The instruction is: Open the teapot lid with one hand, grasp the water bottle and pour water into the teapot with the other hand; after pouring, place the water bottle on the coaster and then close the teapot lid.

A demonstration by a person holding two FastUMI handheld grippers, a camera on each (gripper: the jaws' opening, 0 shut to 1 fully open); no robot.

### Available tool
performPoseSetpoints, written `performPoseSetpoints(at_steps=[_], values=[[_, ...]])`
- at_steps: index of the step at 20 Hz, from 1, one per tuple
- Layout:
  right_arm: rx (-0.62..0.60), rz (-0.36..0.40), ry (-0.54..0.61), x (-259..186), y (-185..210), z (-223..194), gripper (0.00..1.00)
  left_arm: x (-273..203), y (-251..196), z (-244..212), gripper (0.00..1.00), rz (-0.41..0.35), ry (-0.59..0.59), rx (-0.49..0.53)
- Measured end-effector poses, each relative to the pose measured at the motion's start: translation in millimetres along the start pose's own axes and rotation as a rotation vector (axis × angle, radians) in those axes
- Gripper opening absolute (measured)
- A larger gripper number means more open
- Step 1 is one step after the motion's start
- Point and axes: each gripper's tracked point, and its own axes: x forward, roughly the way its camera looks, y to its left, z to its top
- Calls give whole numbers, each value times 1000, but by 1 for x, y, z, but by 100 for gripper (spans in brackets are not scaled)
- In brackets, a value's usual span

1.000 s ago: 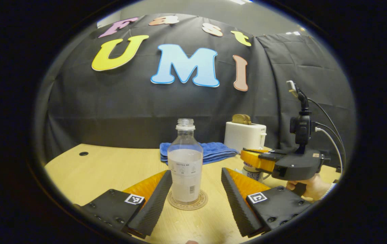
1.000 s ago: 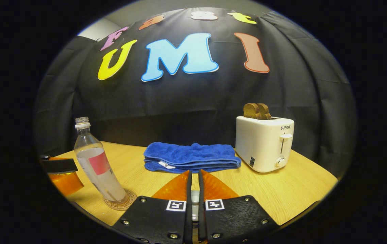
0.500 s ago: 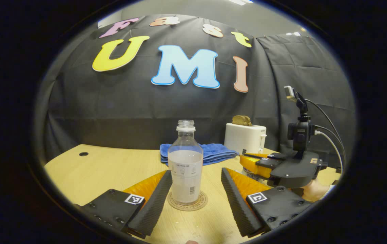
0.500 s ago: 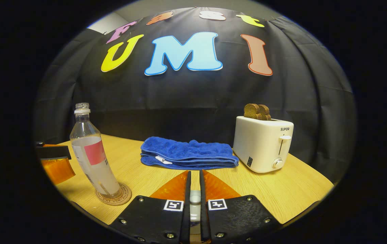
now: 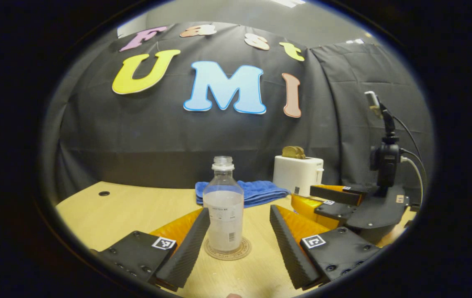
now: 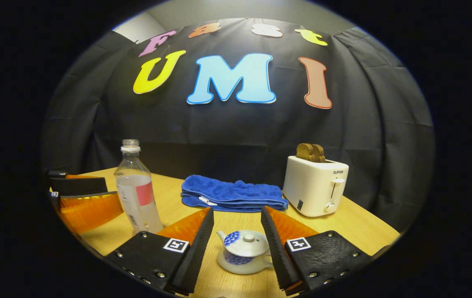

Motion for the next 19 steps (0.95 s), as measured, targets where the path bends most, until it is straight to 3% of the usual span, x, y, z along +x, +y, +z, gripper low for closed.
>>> performPoseSetpoints(at_steps=[3,6,15,19], values=[[-5,-8,-37,-29,1,13,72,-10,-4,6,100,8,-14,14],[-4,-4,-57,-60,6,22,98,-25,-9,12,100,14,-24,20],[54,-9,-20,-132,-3,18,97,-86,-28,39,100,35,-48,47],[16,-62,-41,-158,-17,18,97,-107,-40,41,100,45,-50,68]])
